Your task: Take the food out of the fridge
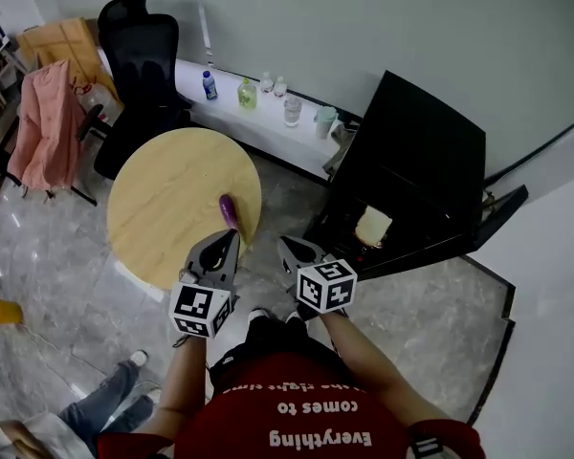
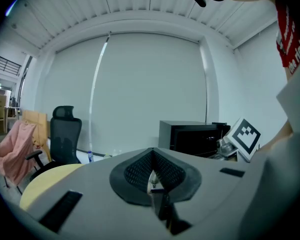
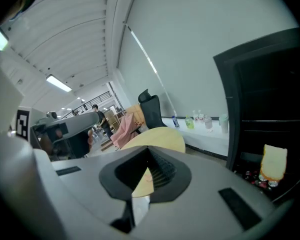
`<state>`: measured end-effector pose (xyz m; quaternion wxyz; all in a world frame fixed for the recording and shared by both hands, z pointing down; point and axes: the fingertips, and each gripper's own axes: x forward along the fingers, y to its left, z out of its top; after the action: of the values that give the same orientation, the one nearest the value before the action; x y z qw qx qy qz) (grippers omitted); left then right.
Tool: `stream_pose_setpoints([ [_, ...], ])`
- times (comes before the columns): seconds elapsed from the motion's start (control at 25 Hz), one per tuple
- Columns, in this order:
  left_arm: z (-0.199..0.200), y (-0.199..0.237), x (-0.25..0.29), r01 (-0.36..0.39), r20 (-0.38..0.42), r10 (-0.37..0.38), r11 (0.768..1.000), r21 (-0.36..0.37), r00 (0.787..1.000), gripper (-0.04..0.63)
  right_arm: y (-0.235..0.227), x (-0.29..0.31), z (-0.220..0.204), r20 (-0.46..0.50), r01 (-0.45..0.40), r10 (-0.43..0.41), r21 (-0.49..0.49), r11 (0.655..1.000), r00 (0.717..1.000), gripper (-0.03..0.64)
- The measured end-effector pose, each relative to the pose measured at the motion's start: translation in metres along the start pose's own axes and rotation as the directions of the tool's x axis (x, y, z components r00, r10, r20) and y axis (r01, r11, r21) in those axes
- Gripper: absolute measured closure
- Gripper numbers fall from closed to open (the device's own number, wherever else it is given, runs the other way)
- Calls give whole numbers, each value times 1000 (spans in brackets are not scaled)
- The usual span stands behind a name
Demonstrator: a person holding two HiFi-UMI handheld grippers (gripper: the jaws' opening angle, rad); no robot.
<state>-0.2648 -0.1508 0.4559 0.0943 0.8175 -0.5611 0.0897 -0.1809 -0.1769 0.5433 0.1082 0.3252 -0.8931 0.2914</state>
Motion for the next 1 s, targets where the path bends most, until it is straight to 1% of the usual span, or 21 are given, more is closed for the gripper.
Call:
stream_pose_setpoints([
  [0.12,7,-26,20,86,7,-86,996,22,996,589,-18,-25,5,50,57,-59,39,998,997,606],
  [0.28,15,-62,44,181,19,-182,982,50,983,589,-48,-58,3,91,129,-138,98,987,986,606],
  [0.48,20,-101,64,297,21,-299,953,65,954,589,-81,-98,-3,131,216,-241,179,960,962,606],
  [0.72,17,-136,80,381,-5,-382,920,93,924,589,-111,-132,-16,155,291,-333,242,925,930,606],
  [0.88,16,-153,92,415,-22,-415,905,98,910,589,-125,-147,-22,162,316,-370,285,905,915,606],
  [1.0,13,-171,102,451,-37,-449,887,97,893,589,-137,-155,-28,161,330,-391,310,892,906,606],
])
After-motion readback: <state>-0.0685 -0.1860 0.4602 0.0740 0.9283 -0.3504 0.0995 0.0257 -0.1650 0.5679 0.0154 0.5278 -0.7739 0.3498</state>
